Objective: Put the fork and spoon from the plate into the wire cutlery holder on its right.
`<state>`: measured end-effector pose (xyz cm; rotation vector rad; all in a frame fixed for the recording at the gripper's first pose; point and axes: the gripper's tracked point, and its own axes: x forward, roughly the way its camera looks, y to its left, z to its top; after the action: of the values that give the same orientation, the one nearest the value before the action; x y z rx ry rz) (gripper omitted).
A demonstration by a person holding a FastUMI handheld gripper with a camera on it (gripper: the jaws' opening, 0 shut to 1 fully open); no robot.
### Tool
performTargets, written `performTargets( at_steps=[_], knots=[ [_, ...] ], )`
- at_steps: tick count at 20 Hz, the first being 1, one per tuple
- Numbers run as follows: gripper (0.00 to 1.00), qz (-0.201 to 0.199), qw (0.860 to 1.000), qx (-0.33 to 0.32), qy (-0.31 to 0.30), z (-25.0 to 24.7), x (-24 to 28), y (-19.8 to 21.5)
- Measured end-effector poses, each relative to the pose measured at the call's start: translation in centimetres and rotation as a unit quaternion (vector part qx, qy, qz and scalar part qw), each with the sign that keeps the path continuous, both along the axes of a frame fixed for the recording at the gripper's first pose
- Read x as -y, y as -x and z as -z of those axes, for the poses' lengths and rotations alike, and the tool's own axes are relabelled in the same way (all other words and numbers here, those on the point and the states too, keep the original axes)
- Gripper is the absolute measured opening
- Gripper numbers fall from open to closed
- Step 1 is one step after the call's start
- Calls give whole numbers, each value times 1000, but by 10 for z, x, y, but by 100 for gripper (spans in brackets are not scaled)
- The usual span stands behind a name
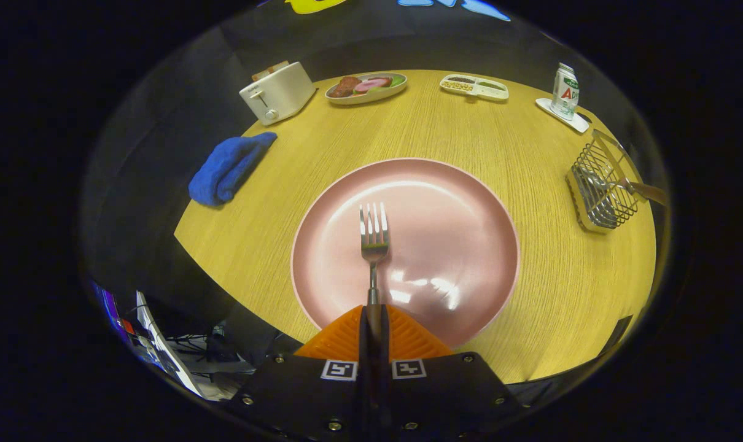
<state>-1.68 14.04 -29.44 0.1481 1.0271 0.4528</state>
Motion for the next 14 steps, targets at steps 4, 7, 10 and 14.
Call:
performTargets(
  at_steps=[4,7,10,14],
  knots=[
    [6,33,999,12,-10,-18,26,-23],
    [6,60,998,20,-18,-32,49,-38],
    [6,80,996,37,-16,-47,76,-53],
    [6,113,992,59,-13,-70,119,-76]
  ],
)
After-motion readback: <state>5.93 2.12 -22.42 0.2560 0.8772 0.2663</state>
